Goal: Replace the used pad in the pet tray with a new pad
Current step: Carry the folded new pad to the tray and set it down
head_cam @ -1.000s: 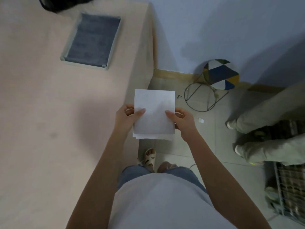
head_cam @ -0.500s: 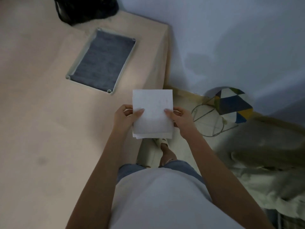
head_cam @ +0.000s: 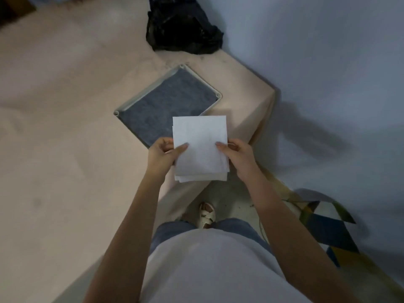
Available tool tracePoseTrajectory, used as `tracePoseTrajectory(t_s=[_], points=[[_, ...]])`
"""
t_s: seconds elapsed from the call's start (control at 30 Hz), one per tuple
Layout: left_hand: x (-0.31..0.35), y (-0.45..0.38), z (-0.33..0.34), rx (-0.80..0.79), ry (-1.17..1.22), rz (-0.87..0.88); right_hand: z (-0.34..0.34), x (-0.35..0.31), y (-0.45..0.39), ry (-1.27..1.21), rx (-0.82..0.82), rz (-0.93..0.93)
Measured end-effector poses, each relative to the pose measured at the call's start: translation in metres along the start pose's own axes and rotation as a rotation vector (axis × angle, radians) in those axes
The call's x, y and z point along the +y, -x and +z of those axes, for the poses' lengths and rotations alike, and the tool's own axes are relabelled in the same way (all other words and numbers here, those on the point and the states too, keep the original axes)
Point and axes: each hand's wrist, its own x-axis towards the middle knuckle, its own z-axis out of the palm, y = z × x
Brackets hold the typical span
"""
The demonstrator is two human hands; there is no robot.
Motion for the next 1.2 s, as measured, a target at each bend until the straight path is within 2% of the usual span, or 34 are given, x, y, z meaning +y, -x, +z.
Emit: tracePoseTrajectory(t_s=[0.2, 0.4, 0.57, 0.73, 0.9, 1.07, 1.2], points=[[0.003, 0.003, -0.030, 0.233, 0.122, -0.021, 0.039, -0.017, -0.033, 0.176, -0.235, -0.005], [-0.007, 0.020, -0.071, 0.414, 0.291, -0.057, 0.093, -0.027, -0.041, 0.177, -0.463, -0.044], [-0.018, 0.031, -0.107, 0.529, 0.356, -0.069, 0.141, -0.030, -0.040, 0.276, -0.576, -0.049], [-0.031, 0.033, -0.140, 0.590, 0.381, -0.089, 0.182, -0.026, -0.036, 0.331, -0.620, -0.037], [-0.040, 0.017, -0.173, 0.609, 0.363, -0.121, 0.225, -0.023, -0.041, 0.448, -0.588, -0.075], [-0.048, -0.011, -0.191, 0.656, 0.273, -0.172, 0.254, -0.016, -0.049, 0.580, -0.498, -0.167], [-0.055, -0.035, -0.196, 0.709, 0.207, -0.227, 0.274, -0.015, -0.055, 0.723, -0.412, -0.320]])
